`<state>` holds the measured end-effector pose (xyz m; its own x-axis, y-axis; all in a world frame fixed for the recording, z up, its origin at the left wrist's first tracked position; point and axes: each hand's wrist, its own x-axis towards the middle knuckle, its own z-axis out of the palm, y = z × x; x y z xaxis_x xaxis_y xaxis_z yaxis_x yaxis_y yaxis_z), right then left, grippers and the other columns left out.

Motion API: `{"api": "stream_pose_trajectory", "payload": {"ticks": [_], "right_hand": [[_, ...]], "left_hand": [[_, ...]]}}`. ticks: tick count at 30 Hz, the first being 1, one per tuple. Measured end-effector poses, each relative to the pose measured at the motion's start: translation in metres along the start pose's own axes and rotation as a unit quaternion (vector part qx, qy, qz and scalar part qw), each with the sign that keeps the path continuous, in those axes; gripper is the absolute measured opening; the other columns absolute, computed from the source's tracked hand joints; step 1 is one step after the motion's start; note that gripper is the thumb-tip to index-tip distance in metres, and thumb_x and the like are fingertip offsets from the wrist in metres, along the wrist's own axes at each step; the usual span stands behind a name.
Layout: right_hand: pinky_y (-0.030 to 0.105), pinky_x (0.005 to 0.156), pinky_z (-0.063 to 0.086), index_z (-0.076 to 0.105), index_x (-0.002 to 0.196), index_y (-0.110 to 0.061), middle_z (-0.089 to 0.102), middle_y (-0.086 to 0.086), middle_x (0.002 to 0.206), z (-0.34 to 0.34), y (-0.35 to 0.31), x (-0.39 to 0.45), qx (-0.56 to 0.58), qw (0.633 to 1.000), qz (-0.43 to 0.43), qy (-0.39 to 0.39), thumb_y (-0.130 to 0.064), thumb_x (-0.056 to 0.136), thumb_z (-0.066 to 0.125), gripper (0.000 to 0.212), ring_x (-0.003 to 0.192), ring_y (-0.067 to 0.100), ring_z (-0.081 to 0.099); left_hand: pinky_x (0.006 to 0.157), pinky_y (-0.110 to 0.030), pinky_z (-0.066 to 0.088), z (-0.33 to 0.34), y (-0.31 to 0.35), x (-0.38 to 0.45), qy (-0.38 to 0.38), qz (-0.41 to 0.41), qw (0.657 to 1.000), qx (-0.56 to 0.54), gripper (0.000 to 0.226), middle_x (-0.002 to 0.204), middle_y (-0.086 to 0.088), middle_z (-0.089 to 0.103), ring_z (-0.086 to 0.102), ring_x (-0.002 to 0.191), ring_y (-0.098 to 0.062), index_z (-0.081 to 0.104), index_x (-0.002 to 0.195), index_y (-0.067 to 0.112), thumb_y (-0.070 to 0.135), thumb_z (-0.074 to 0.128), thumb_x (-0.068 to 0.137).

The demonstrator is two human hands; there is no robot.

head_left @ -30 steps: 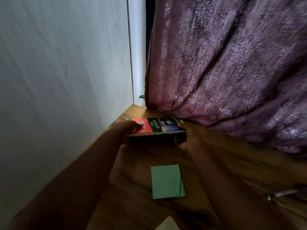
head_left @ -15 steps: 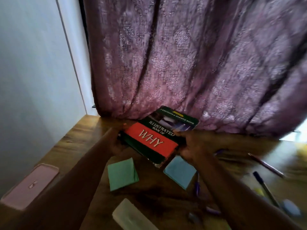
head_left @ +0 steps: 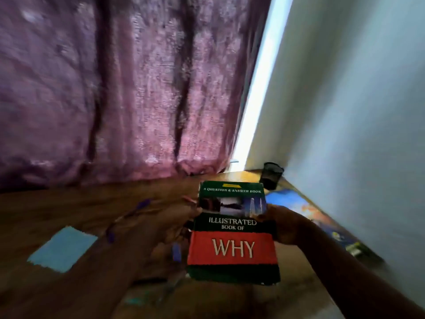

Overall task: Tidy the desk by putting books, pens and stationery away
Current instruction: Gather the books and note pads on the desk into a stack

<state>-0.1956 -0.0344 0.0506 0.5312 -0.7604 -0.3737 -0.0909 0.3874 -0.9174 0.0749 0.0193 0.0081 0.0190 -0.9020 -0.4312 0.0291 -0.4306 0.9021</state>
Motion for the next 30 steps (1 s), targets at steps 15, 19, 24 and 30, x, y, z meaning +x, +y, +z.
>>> {"api": "stream_pose_trajectory", "payload": {"ticks": [15,19,24,30], "right_hand": [[0.031,0.076,0.053,0.069,0.106,-0.007,0.069,0.009,0.089,-0.295,-0.028,0.009,-0.250,0.936,-0.047,0.244,-0.009,0.076,0.074,0.030,0.082,0.024,0.066],[0.033,0.084,0.051,0.069,0.105,-0.014,0.071,0.008,0.100,-0.311,-0.029,0.043,-0.314,0.914,-0.076,0.245,-0.022,0.079,0.072,0.028,0.090,0.024,0.065],[0.028,0.075,0.042,0.068,0.108,-0.013,0.068,0.015,0.111,-0.325,-0.007,0.081,-0.455,0.863,-0.054,0.213,-0.029,0.084,0.064,0.029,0.100,0.031,0.062],[0.033,0.085,0.042,0.059,0.114,-0.015,0.062,0.016,0.117,-0.335,0.022,0.100,-0.546,0.798,-0.028,0.251,-0.030,0.089,0.051,0.030,0.107,0.035,0.056]], "left_hand": [[0.054,-0.031,0.054,0.317,0.038,0.112,0.054,-0.042,0.996,-0.059,0.019,0.077,-0.012,0.061,0.061,0.064,-0.026,0.059,0.100,0.001,0.015,0.045,0.098],[0.044,-0.028,0.052,0.319,0.041,0.141,0.105,-0.030,0.994,-0.025,0.021,0.079,-0.016,0.062,0.061,0.058,-0.026,0.059,0.104,-0.009,0.006,0.060,0.090],[0.049,-0.033,0.055,0.317,0.024,0.169,0.182,-0.014,0.975,0.122,0.021,0.059,-0.015,0.063,0.058,0.046,-0.025,0.063,0.067,0.001,0.013,0.079,0.073],[0.045,-0.022,0.043,0.320,0.027,0.176,0.212,-0.018,0.916,0.341,0.031,0.068,-0.003,0.066,0.060,0.055,-0.018,0.065,0.076,0.013,0.039,0.080,0.068]]}}
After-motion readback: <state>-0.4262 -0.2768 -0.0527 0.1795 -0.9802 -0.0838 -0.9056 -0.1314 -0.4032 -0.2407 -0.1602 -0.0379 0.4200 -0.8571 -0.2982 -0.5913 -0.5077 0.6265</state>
